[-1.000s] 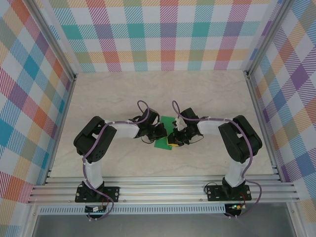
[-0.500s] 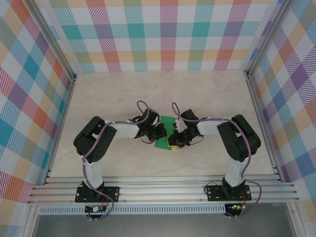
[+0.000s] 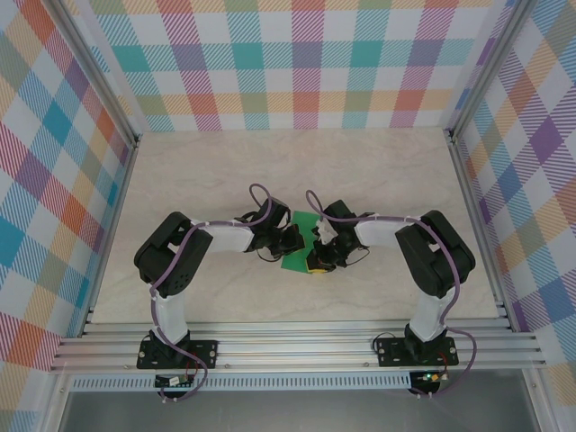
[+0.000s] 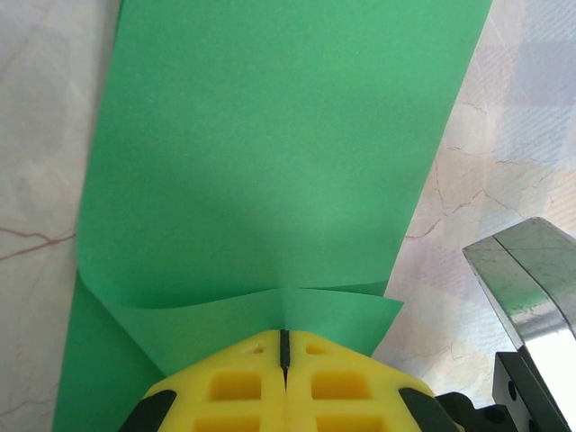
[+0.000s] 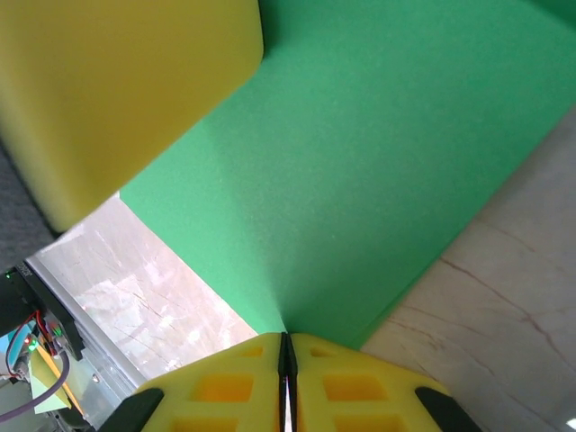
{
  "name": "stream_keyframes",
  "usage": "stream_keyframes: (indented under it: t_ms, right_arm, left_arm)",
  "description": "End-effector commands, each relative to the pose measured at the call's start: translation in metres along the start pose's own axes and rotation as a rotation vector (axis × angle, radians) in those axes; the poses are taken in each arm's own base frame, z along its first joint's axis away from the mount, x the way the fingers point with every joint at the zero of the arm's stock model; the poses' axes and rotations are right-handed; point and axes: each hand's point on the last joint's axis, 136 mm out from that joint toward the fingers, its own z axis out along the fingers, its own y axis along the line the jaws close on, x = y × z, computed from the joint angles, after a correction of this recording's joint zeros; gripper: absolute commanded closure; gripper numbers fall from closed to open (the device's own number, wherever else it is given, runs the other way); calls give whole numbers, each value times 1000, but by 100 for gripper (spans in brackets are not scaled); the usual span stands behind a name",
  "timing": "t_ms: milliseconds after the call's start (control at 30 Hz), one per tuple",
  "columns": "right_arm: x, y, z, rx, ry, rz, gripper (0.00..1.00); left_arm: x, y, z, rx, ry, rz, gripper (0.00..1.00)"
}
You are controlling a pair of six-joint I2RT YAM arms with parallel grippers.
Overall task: Fold a paper plane with a square sheet of paper (pick it up from the middle)
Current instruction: Fold the triangle a second time at the center of the table.
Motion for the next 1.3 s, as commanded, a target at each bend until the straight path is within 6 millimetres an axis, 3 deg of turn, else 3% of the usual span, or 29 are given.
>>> stream_keyframes:
  t_ms: [0,433,667,800,967,1133,1267]
  right_arm:
    - [30,-28,4,116,93,70,89]
    - [47,-22,0,63,101,78,90]
    - [10,24,-30,-31,-49,-1,90]
    - [-8,36,-28,-72,-73,-2,90]
    - [-15,27,-11,-61,-44,43,90]
    - [-2,-8,4,51,4,94,90]
    - [9,-24,11,88,25,125,94]
  left_arm:
    - [9,16,2,-61,6,-17,100]
    - [9,16,3,-61,8,-17,100]
    - [8,13,2,-49,9,-10,100]
    - [8,11,2,-45,8,-8,100]
    - [8,10,1,-40,8,-6,100]
    - [6,5,0,-23,6,-1,100]
    - [3,-4,-5,-2,-6,16,96]
